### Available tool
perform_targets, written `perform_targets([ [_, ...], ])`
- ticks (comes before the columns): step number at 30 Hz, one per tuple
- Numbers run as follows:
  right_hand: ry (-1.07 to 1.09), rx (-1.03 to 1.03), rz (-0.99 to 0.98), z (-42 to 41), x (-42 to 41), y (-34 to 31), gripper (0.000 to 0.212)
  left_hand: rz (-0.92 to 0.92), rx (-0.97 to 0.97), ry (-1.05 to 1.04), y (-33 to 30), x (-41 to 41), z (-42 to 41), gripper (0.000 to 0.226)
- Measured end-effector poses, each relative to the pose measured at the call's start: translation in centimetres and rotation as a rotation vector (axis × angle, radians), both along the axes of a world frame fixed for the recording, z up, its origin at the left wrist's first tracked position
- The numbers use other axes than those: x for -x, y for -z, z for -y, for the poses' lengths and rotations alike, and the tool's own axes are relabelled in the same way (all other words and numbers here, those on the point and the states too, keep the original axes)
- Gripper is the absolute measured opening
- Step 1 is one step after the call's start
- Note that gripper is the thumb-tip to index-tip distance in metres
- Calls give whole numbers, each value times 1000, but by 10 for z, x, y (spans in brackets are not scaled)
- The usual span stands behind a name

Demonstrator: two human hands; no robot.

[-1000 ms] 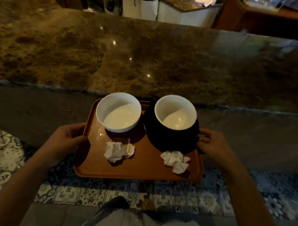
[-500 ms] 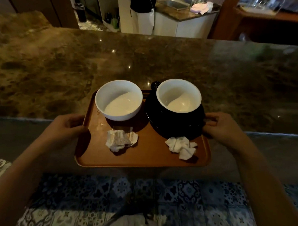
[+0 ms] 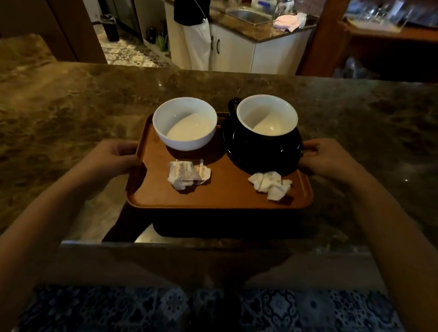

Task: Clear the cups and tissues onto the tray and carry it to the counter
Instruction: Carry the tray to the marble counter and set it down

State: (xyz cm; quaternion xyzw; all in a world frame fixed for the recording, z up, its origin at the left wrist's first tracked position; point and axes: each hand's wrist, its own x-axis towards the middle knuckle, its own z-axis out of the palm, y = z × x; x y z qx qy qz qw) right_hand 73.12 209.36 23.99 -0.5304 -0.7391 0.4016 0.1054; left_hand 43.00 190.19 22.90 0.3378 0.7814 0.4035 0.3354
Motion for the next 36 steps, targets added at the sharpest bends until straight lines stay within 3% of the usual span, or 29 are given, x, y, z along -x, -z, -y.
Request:
perform_targets([
  [9, -34, -33, 73, -93, 37, 19, 24, 50, 67, -87, 18, 20, -87, 30],
  [18, -73, -12, 140, -127, 50, 49, 17, 24, 111, -80, 45, 25, -116, 33],
  [28, -54, -118, 189, -128, 51, 66, 19, -476, 253, 64, 54, 36, -123, 32],
  [33, -3, -165, 180, -130, 53, 69, 19, -291, 214, -33, 61, 43, -124, 46],
  [36, 30, -178, 176, -134, 58, 70, 17, -272, 193, -70, 62, 47, -131, 47],
])
